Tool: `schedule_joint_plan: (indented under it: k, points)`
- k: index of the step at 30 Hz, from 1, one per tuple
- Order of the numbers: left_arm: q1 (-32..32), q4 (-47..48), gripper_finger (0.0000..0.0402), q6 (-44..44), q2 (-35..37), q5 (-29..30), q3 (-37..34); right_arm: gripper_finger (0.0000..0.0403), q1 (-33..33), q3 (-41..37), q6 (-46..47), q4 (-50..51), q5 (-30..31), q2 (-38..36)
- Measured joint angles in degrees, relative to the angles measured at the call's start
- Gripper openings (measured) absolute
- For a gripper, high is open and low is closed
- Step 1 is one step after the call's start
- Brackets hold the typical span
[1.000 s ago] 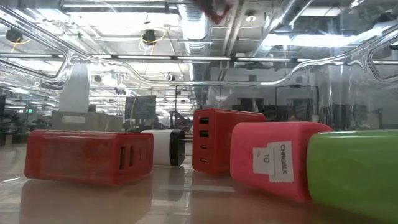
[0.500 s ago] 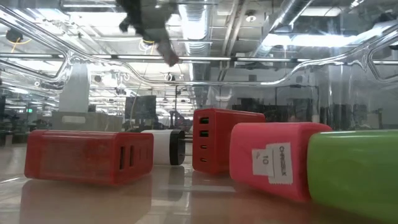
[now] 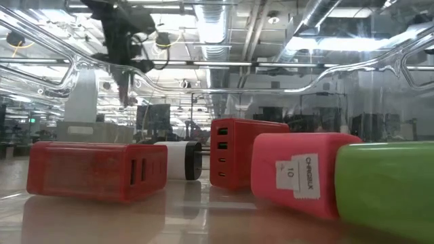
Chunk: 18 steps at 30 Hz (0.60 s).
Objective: Pick & Place Office items
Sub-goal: Put the bottom red digital clock into the gray bin
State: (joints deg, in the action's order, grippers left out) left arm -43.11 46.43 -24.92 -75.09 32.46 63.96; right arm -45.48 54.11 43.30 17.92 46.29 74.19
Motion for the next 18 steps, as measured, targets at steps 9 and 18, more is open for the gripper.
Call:
schedule_joint_plan:
  k: [9, 18]
  points:
    - [-5.92, 6.19, 0.0062, -0.9, -0.02, -3.42, -0.78, 0.0233, 5.67, 0.0, 0.81, 5.01, 0.78, -1.47]
    - [-7.63, -1.49, 0.0062, -0.33, -0.07, -7.66, -11.89, 0.0233, 9.17, 0.0, -0.55, 5.96, 0.1, -2.52]
